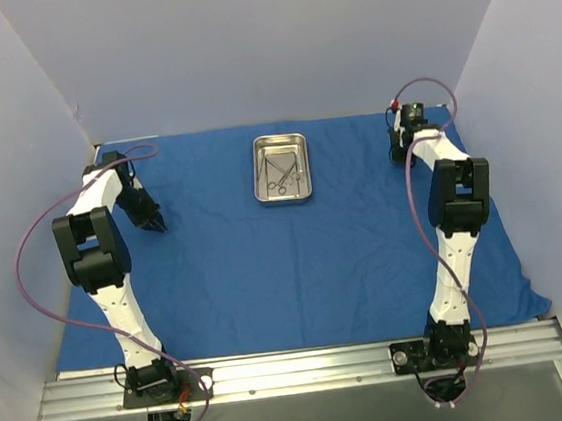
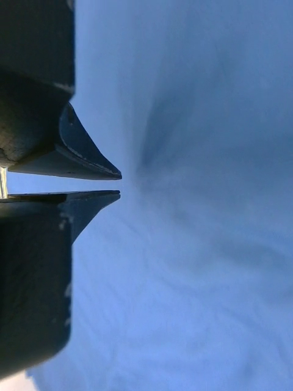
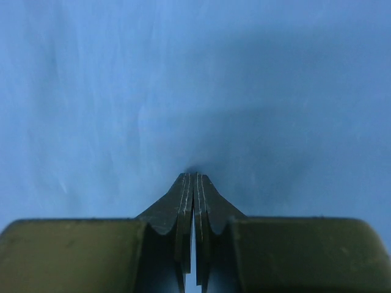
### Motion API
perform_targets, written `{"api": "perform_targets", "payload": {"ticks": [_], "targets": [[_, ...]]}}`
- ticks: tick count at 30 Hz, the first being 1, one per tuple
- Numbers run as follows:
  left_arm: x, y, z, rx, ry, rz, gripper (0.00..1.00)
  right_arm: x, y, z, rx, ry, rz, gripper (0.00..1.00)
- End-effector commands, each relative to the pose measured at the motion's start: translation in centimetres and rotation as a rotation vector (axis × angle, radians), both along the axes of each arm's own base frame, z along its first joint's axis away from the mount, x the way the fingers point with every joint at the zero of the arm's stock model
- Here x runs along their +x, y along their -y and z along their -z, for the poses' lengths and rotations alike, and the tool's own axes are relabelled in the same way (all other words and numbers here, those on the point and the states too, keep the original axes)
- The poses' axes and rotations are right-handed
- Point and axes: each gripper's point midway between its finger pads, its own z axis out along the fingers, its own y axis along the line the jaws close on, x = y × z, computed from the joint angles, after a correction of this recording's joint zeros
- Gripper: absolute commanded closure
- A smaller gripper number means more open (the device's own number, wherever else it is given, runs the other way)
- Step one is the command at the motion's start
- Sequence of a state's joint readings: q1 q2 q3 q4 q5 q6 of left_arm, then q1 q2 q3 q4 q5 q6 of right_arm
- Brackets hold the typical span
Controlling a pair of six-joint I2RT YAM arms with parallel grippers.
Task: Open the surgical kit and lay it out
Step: Smooth out the surgical kit at the center of the board.
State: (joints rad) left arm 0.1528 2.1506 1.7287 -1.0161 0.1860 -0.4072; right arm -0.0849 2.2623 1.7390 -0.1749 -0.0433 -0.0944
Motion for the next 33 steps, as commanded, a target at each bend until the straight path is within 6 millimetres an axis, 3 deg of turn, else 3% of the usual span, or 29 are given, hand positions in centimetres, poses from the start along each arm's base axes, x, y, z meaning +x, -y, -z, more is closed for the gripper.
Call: {"api": "perform_targets", "payload": {"ticks": [1, 8, 12, 19, 24, 25, 28, 33], "targets": [[-1.1, -2.5, 0.2, 0.108, -0.012, 0.003, 0.79, 2.9, 0.7, -1.2, 0.124, 0.091, 0.125, 1.0], [-3.8, -3.9, 2.6, 0.088, -0.09, -0.051, 0.79, 3.2, 0.6, 1.6, 0.145, 0.051, 0.147, 1.0], [-5.2, -4.5, 3.8, 0.064, -0.128, -0.098, 0.79, 2.0, -0.8, 5.3, 0.178, -0.068, 0.124, 1.0], [-7.4, -6.9, 4.9, 0.04, -0.167, -0.177, 0.79, 0.6, -2.9, 6.6, 0.178, -0.115, 0.065, 1.0], [-6.1, -7.8, 4.3, 0.047, -0.125, -0.161, 0.79, -1.7, -3.9, 6.5, 0.174, -0.158, 0.054, 1.0], [-6.0, -7.7, 4.5, 0.041, -0.133, -0.16, 0.79, -3.2, -4.0, 7.7, 0.18, -0.193, 0.057, 1.0], [-5.2, -7.8, 4.5, 0.029, -0.134, -0.159, 0.79, -4.9, -4.1, 8.3, 0.172, -0.224, 0.059, 1.0], [-4.8, -9.0, 4.3, 0.067, -0.129, -0.145, 0.79, -6.0, -4.1, 8.0, 0.18, -0.224, 0.07, 1.0]]}}
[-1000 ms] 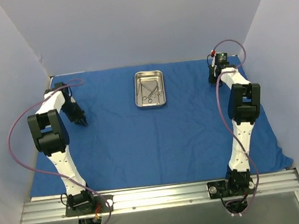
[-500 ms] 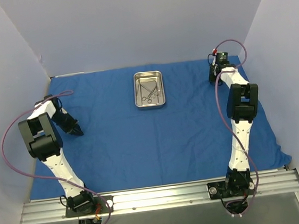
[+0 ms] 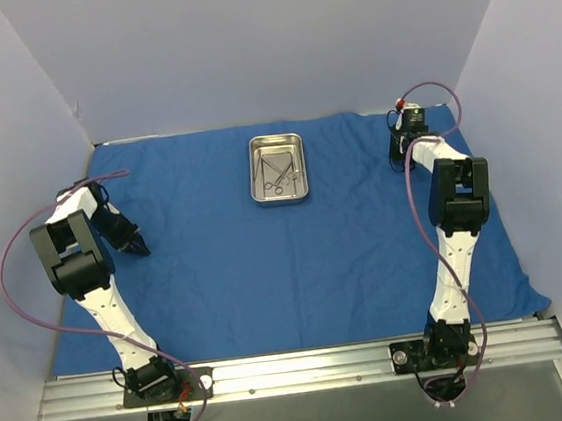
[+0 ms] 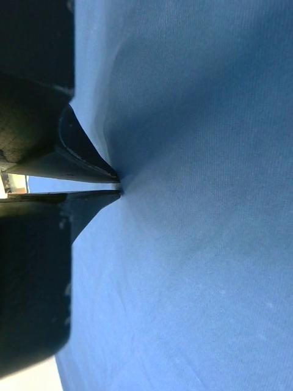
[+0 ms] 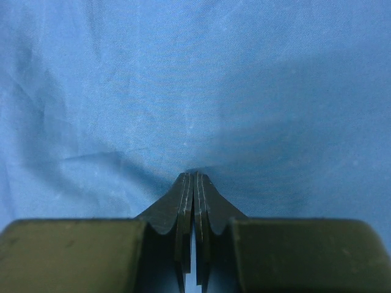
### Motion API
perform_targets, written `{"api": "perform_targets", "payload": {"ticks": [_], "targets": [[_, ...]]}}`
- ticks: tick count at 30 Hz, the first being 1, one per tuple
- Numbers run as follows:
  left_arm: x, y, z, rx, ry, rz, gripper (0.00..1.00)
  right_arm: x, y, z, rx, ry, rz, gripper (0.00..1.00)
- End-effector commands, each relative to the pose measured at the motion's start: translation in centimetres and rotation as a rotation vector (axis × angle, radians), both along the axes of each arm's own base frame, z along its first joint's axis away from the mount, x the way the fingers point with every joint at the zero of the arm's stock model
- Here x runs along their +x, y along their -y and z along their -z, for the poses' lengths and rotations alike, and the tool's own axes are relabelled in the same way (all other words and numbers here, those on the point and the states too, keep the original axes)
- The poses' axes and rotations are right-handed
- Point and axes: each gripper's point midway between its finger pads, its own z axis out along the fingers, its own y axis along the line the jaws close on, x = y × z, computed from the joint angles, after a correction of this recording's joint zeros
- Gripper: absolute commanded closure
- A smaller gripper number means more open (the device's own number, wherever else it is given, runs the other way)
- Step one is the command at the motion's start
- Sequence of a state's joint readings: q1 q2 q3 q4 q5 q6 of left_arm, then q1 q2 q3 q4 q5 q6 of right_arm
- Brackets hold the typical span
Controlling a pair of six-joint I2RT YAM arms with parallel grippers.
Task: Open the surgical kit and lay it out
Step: Smooth out the surgical kit at the center of the board.
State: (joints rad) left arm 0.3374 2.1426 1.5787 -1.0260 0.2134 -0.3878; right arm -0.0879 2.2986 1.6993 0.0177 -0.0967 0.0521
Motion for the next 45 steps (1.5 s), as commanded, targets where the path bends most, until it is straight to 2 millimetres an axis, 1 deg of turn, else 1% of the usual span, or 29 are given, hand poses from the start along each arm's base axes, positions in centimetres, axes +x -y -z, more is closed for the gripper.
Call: {"api": "perform_targets", "payload": {"ticks": [1, 2, 4, 5, 10, 12, 13, 14, 15, 16, 18, 21, 22, 24, 25, 26, 27, 28, 29, 30, 32, 33, 36, 39, 40, 41, 43, 44, 45], "targets": [[0.6, -3.7, 1.6, 0.126, -0.009, 0.026, 0.79, -8.8, -3.2, 6.9, 0.077, -0.342, -0.039, 1.0], [0.7, -3.7, 1.7, 0.124, -0.01, 0.027, 0.79, -9.3, -3.3, 7.0, 0.08, -0.342, -0.036, 1.0], [1.0, -3.8, 1.6, 0.121, -0.004, 0.027, 0.79, -8.9, -2.8, 7.0, 0.06, -0.328, -0.031, 1.0], [1.1, -3.8, 1.5, 0.121, 0.001, 0.027, 0.79, -9.0, -2.4, 7.7, 0.049, -0.342, -0.032, 1.0], [0.9, -4.0, 1.2, 0.131, 0.004, 0.036, 0.79, -7.3, -2.5, 6.1, 0.055, -0.294, -0.038, 1.0], [1.2, -4.2, 0.5, 0.14, 0.03, 0.043, 0.75, -6.4, -2.3, 4.7, 0.045, -0.249, -0.04, 1.0], [1.5, -4.1, -0.5, 0.144, 0.058, 0.042, 0.73, -6.1, -2.0, 3.9, 0.032, -0.227, -0.041, 1.0], [1.7, -3.7, -1.1, 0.128, 0.081, 0.039, 0.7, -5.5, -1.7, 2.1, 0.017, -0.185, -0.04, 1.0], [2.0, -3.4, -1.7, 0.117, 0.101, 0.034, 0.68, -5.0, -1.3, 1.2, -0.002, -0.154, -0.035, 1.0], [2.3, -3.0, -2.8, 0.112, 0.133, 0.034, 0.64, -4.5, -0.8, 0.0, -0.016, -0.122, -0.035, 1.0], [3.2, -2.1, -4.7, 0.092, 0.187, 0.029, 0.63, -3.6, 0.6, -3.3, -0.062, -0.024, 0.001, 1.0], [4.8, -0.7, -7.0, 0.097, 0.262, 0.061, 0.56, -3.0, 2.2, -6.2, -0.091, 0.079, 0.018, 0.97], [5.4, 0.1, -7.3, 0.096, 0.279, 0.084, 0.53, -3.0, 2.5, -6.3, -0.097, 0.078, 0.024, 0.96], [6.2, 0.9, -7.7, 0.095, 0.305, 0.104, 0.53, -2.8, 3.2, -6.2, -0.098, 0.059, 0.032, 0.97], [6.5, 1.4, -7.4, 0.084, 0.304, 0.113, 0.53, -2.5, 3.4, -6.1, -0.106, 0.057, 0.028, 0.96], [6.8, 2.1, -7.2, 0.076, 0.309, 0.129, 0.53, -3.0, 3.9, -5.1, -0.125, 0.012, 0.025, 0.96], [7.0, 2.5, -7.0, 0.067, 0.311, 0.135, 0.53, -2.8, 4.2, -5.3, -0.136, 0.01, 0.029, 0.96], [7.0, 2.8, -6.4, 0.06, 0.296, 0.141, 0.53, -2.7, 4.5, -4.9, -0.139, 0.006, 0.034, 0.96], [7.0, 3.1, -6.0, 0.055, 0.284, 0.149, 0.53, -2.7, 4.7, -3.7, -0.132, -0.008, 0.034, 0.96], [6.9, 3.2, -5.2, 0.05, 0.269, 0.152, 0.53, -2.4, 5.5, -3.4, -0.12, -0.003, 0.049, 0.96], [6.7, 3.3, -4.7, 0.041, 0.249, 0.153, 0.54, -2.7, 5.9, -1.3, -0.109, -0.051, 0.057, 0.97], [6.6, 3.3, -4.6, 0.04, 0.241, 0.159, 0.54, -3.1, 6.0, -0.9, -0.108, -0.073, 0.072, 0.97], [7.2, 3.2, -5.6, 0.049, 0.278, 0.17, 0.53, -2.9, 5.7, 0.2, -0.099, -0.076, 0.06, 0.98], [7.9, 3.7, -6.9, 0.031, 0.324, 0.18, 0.48, -2.4, 5.5, -0.1, -0.095, -0.068, 0.077, 0.97], [8.3, 4.1, -7.3, 0.028, 0.343, 0.191, 0.44, -2.1, 5.0, -0.9, -0.096, -0.051, 0.082, 0.97], [8.5, 4.5, -7.7, 0.023, 0.357, 0.201, 0.42, -1.2, 4.6, -2.7, -0.081, -0.004, 0.107, 0.95], [9.0, 5.7, -8.6, 0.013, 0.388, 0.233, 0.39, -0.7, 4.5, -5.1, -0.118, 0.014, 0.157, 0.9], [9.1, 6.1, -9.0, 0.007, 0.4, 0.244, 0.38, 0.7, 2.9, -8.6, -0.12, 0.083, 0.15, 0.88], [9.3, 6.7, -9.6, 0.005, 0.421, 0.257, 0.37, 0.7, 1.9, -9.9, -0.128, 0.079, 0.147, 0.78]]}}
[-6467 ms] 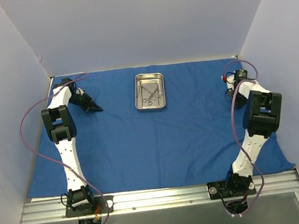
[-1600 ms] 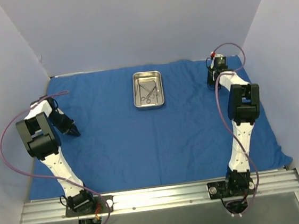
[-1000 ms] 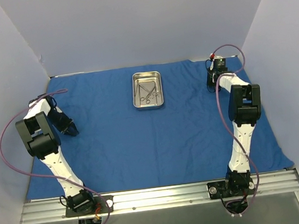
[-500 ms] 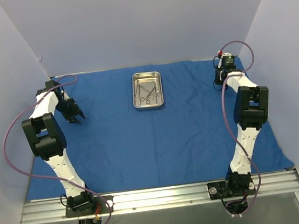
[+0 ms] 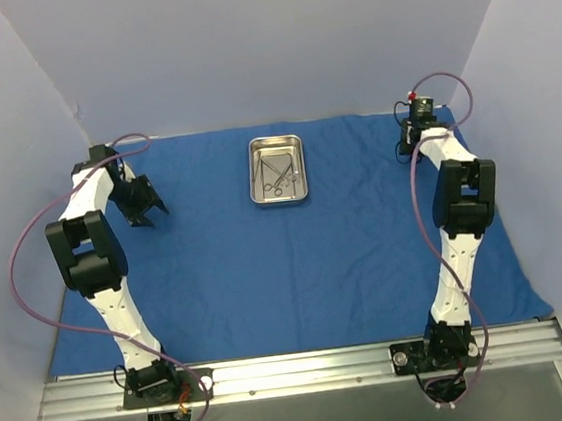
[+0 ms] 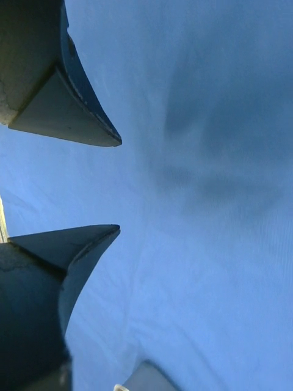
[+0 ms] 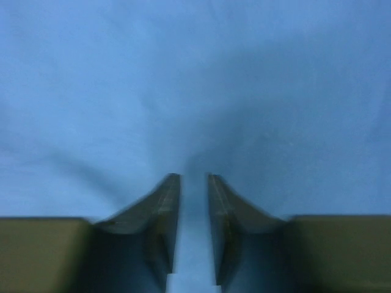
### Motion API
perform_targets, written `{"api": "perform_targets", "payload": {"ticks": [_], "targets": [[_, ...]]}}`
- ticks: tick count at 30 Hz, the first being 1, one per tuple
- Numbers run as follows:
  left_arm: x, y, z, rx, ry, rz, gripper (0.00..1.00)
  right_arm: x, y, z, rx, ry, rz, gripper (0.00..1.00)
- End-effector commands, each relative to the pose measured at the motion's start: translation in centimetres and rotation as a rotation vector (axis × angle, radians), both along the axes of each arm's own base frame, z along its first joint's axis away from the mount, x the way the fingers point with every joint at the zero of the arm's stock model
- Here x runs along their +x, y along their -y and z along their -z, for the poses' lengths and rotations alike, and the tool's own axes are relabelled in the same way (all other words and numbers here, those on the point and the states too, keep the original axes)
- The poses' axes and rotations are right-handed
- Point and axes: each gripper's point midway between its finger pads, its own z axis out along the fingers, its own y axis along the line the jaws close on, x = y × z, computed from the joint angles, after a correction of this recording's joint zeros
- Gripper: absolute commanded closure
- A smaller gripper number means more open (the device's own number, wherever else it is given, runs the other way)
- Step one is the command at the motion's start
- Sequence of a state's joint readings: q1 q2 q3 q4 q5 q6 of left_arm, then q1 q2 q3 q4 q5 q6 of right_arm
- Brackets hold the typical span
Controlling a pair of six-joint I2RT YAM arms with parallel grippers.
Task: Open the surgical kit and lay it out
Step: Smooth out the surgical kit at the center of the board, then pick up the container from the surgical kit.
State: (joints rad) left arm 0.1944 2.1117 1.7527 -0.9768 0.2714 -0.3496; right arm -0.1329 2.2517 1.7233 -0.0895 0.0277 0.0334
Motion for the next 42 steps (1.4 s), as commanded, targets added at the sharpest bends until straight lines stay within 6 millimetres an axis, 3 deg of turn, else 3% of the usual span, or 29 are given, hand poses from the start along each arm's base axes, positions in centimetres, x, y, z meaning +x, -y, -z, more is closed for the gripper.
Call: {"api": "perform_targets", "payload": {"ticks": [1, 2, 3, 5, 7, 8, 9, 10, 15, 17, 18, 19, 23, 24, 25, 27, 28, 30, 31, 32, 33, 34, 35, 36, 37, 41, 42], "targets": [[2.2, 3.0, -4.6, -0.021, 0.163, 0.099, 0.35, 2.9, -3.9, -9.5, -0.048, 0.148, 0.012, 0.72], [2.3, 3.6, -4.9, -0.032, 0.174, 0.112, 0.34, 3.6, -7.2, -12.7, -0.044, 0.204, -0.06, 0.67], [2.4, 4.2, -5.6, -0.036, 0.195, 0.121, 0.34, 3.8, -8.9, -13.8, -0.027, 0.23, -0.088, 0.52], [2.6, 5.4, -7.1, -0.032, 0.24, 0.143, 0.33, 3.9, -12.4, -16.1, 0.117, 0.284, -0.118, 0.41], [2.5, 5.5, -7.8, 0.005, 0.266, 0.144, 0.29, 3.7, -15.4, -16.8, 0.251, 0.29, -0.208, 0.39], [2.7, 6.1, -8.3, 0.012, 0.286, 0.155, 0.28, 3.4, -18.0, -17.2, 0.317, 0.298, -0.299, 0.22], [2.6, 6.3, -8.9, 0.021, 0.3, 0.159, 0.27, 2.9, -18.9, -16.4, 0.314, 0.275, -0.322, 0.1], [2.8, 6.4, -9.3, 0.025, 0.314, 0.163, 0.26, 2.2, -19.6, -17.4, 0.291, 0.288, -0.336, 0.01], [3.5, 7.6, -10.4, 0.037, 0.36, 0.171, 0.18, 0.8, -23.0, -18.3, 0.223, 0.308, -0.387, 0.0], [4.0, 8.1, -10.4, 0.025, 0.378, 0.191, 0.17, 0.6, -23.8, -17.7, 0.266, 0.305, -0.394, 0.0], [3.9, 10.2, -10.4, -0.001, 0.381, 0.243, 0.09, 0.4, -24.4, -17.6, 0.305, 0.298, -0.407, 0.0], [4.0, 10.9, -10.6, -0.014, 0.387, 0.256, 0.06, 0.0, -24.7, -17.6, 0.343, 0.298, -0.391, 0.0], [4.9, 13.0, -11.5, -0.097, 0.434, 0.279, 0.06, -0.4, -26.1, -17.5, 0.625, 0.236, -0.315, 0.0], [5.8, 13.3, -11.6, -0.067, 0.446, 0.294, 0.06, -0.9, -26.3, -17.2, 0.638, 0.193, -0.35, 0.0], [5.7, 14.8, -11.6, -0.049, 0.45, 0.348, 0.06, -1.2, -26.0, -16.3, 0.623, 0.147, -0.345, 0.0], [6.0, 16.0, -10.6, 0.006, 0.442, 0.423, 0.06, -2.4, -25.9, -15.8, 0.565, 0.123, -0.369, 0.0], [5.7, 17.7, -10.3, 0.011, 0.438, 0.461, 0.06, -2.8, -25.8, -17.0, 0.534, 0.155, -0.37, 0.0], [5.9, 19.2, -8.9, 0.03, 0.425, 0.503, 0.06, -3.8, -25.6, -16.4, 0.533, 0.133, -0.371, 0.0], [6.5, 19.7, -9.3, 0.067, 0.444, 0.513, 0.06, -4.4, -25.4, -16.5, 0.538, 0.125, -0.369, 0.0], [6.2, 21.0, -7.6, 0.084, 0.398, 0.546, 0.06, -5.0, -25.6, -16.3, 0.548, 0.104, -0.376, 0.0], [6.5, 21.4, -7.1, 0.107, 0.391, 0.553, 0.06, -5.7, -25.7, -15.7, 0.548, 0.076, -0.381, 0.0], [7.5, 21.5, -8.0, 0.16, 0.417, 0.542, 0.06, -6.4, -25.7, -15.9, 0.551, 0.068, -0.384, 0.0], [7.2, 22.1, -6.2, 0.182, 0.366, 0.554, 0.06, -6.8, -25.9, -15.9, 0.554, 0.068, -0.388, 0.0], [7.3, 22.1, -5.8, 0.211, 0.359, 0.545, 0.06, -7.8, -26.0, -14.8, 0.559, 0.038, -0.381, 0.0], [7.4, 22.1, -5.5, 0.228, 0.352, 0.535, 0.06, -8.3, -26.1, -15.7, 0.559, 0.059, -0.391, 0.0], [7.2, 23.2, -3.7, 0.235, 0.317, 0.538, 0.01, -10.0, -25.5, -14.9, 0.534, 0.038, -0.383, 0.03], [7.0, 23.9, -3.5, 0.242, 0.316, 0.547, 0.06, -10.3, -25.4, -14.8, 0.53, 0.033, -0.384, 0.04]]}}
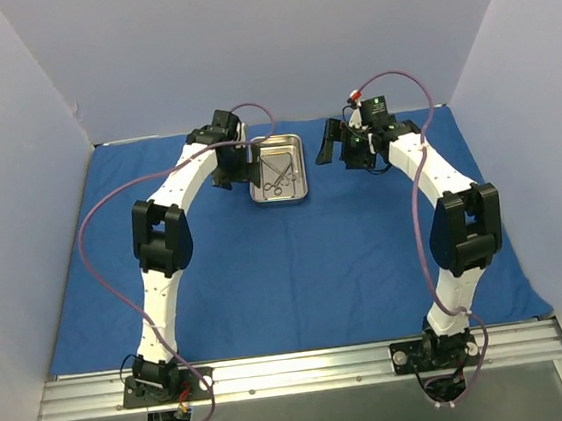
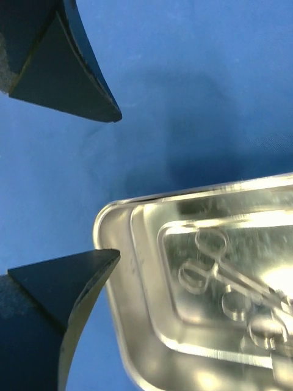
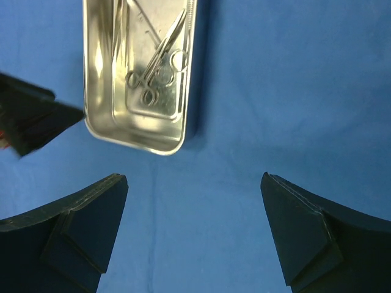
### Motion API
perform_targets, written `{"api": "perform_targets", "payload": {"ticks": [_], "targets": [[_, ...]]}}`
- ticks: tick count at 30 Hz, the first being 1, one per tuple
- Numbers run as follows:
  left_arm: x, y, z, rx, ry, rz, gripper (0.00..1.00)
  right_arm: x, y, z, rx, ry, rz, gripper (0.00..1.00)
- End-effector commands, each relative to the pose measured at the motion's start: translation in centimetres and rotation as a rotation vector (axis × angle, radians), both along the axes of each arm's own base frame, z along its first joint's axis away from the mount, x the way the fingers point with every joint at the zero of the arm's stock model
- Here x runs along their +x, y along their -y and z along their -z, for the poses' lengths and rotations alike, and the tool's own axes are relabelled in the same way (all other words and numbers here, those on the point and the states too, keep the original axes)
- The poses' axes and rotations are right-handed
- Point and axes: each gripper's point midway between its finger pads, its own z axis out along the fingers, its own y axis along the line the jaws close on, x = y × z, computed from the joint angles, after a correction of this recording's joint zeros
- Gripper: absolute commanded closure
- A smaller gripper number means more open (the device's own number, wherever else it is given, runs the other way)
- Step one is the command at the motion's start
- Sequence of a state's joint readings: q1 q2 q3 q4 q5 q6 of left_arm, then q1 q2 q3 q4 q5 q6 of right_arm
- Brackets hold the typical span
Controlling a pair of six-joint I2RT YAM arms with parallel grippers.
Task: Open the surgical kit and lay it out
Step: Pick up the container from the surgical kit.
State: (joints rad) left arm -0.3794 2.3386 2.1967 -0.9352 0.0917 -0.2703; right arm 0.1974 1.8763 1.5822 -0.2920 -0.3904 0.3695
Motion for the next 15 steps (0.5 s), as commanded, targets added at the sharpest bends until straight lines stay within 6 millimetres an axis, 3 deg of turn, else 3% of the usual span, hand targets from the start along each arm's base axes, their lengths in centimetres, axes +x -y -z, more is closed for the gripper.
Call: {"api": "perform_targets", "payload": {"ticks": [1, 7, 15], "targets": [[0.9, -0.4, -1.0, 0.059, 0.044, -0.029, 0.08, -1.9, 0.3, -3.0, -0.01, 0.053, -0.018, 0.04], [0.7, 0.8, 0.9, 0.099, 0.02, -0.022, 0.18, -3.5, 1.2, -3.4, -0.035, 0.06, -0.001, 0.05], [1.2, 1.8, 2.6, 0.095, 0.01, -0.017, 0.33, -5.6, 2.7, -2.6, -0.097, 0.03, 0.014, 0.05]]}}
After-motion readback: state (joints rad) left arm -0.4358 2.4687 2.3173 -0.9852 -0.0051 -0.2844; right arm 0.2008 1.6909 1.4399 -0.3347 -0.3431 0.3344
